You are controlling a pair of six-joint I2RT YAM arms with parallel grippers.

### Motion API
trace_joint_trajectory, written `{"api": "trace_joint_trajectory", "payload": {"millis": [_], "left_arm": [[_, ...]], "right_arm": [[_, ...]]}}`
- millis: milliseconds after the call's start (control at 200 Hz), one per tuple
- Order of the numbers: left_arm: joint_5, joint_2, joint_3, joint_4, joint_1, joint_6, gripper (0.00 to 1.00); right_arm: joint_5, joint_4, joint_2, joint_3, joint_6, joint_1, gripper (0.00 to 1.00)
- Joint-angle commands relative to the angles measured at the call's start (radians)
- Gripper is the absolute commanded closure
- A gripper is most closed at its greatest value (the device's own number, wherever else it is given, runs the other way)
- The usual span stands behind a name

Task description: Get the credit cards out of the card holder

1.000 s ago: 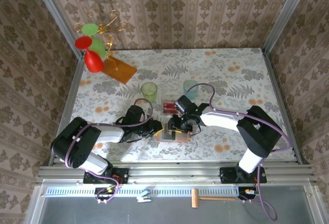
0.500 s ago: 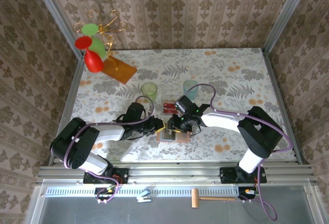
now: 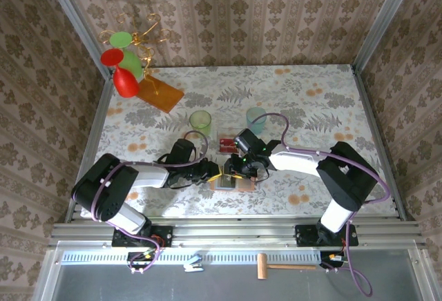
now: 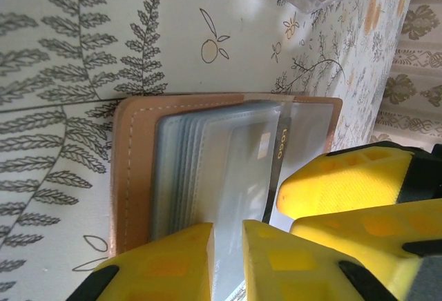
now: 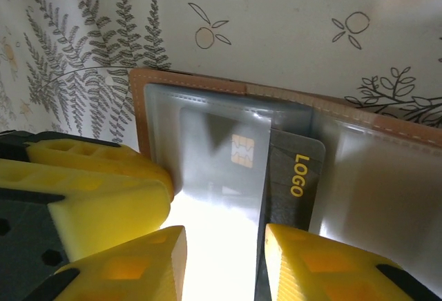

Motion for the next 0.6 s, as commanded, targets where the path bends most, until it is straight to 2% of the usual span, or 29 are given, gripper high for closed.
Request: {"api": "trace_joint_trajectory", "payload": {"millis": [0,595], "left_arm": [[0.016,0.012,-0.009,-0.004,0.006,0.023,0.82],[0.015,-0.008,-0.007,0.003,0.008,0.012,0.82]], "right_arm": [[0.015,-0.026,0.018,-0.018,-0.003,0.001,0.65],[0.067,-0.094,-0.034,0.003,-0.044,0.000,0.64]]}}
